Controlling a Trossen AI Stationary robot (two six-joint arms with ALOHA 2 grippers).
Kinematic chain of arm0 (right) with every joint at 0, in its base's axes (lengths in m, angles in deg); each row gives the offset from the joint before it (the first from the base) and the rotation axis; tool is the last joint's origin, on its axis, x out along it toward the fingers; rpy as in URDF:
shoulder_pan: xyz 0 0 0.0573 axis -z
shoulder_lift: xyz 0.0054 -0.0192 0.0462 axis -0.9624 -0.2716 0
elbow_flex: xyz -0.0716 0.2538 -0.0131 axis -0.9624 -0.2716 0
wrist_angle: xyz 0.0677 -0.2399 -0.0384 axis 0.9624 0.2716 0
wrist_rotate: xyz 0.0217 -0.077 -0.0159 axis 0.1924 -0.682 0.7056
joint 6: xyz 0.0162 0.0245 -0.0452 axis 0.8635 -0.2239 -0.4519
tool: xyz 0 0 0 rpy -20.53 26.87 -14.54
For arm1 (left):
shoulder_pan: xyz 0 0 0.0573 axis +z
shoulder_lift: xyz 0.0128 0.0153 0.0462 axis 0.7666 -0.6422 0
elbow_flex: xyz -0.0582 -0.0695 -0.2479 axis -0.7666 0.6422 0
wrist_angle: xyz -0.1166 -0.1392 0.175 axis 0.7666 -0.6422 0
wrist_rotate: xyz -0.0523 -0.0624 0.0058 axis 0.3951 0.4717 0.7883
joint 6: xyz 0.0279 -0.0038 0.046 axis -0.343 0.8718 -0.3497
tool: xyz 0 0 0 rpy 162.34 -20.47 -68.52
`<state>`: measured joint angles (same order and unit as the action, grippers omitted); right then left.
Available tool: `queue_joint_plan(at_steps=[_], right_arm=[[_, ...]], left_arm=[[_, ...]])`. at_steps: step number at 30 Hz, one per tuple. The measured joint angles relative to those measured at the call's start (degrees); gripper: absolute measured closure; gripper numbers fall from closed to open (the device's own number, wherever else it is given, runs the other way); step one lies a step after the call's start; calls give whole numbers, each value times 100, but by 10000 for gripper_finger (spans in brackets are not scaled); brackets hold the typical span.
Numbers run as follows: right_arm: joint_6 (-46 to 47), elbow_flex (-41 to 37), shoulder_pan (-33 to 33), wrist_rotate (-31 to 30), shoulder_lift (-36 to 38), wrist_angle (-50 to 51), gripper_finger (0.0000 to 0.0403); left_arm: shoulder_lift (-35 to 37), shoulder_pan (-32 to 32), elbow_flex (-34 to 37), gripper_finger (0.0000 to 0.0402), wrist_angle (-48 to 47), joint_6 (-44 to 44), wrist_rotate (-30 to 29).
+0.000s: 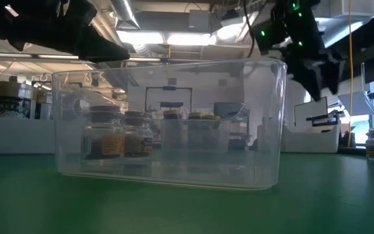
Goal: Sort spices by type
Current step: Put the brown spice bottle into the bottom transparent bin
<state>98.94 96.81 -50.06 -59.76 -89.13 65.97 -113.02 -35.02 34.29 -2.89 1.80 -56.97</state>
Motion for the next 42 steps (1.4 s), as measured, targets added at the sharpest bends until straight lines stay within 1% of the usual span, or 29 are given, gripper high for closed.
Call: queue_joint_plan(at_steps=[6, 10, 13, 18, 23, 27, 30, 34, 38, 42], right_arm=[[171, -890, 22, 248, -2, -251, 49], [406, -1373, -4, 784, -4, -484, 49], [462, -1663, -108, 1074, -4, -617, 49], [585, -2001, -213, 1381, -4, -878, 49], [654, -2306, -206, 1511, -4, -1287, 49], [662, -2534, -205, 1838, -4, -1727, 49], [700, -2661, -205, 1882, -4, -1885, 53], [704, -2742, -205, 1985, -7, -2009, 85], [689, -2742, -205, 2044, -7, -2036, 142], [541, -2736, -205, 2067, -4, -2412, 196]], left_arm=[[0, 0, 0, 116, 4, 0, 2], [0, 0, 0, 116, 4, 0, 0], [0, 2, 2, 116, 5, -9, 0], [0, 0, 2, 116, 9, -13, 0], [0, 0, 1, 116, 9, -15, 0], [0, 2, 2, 116, 10, -15, 0], [-1, 2, 1, 116, 11, -17, 0], [-1, 2, 2, 116, 11, -17, 0], [-2, 0, 2, 116, 11, -18, 0], [-2, 1, 1, 116, 11, -19, 0]])
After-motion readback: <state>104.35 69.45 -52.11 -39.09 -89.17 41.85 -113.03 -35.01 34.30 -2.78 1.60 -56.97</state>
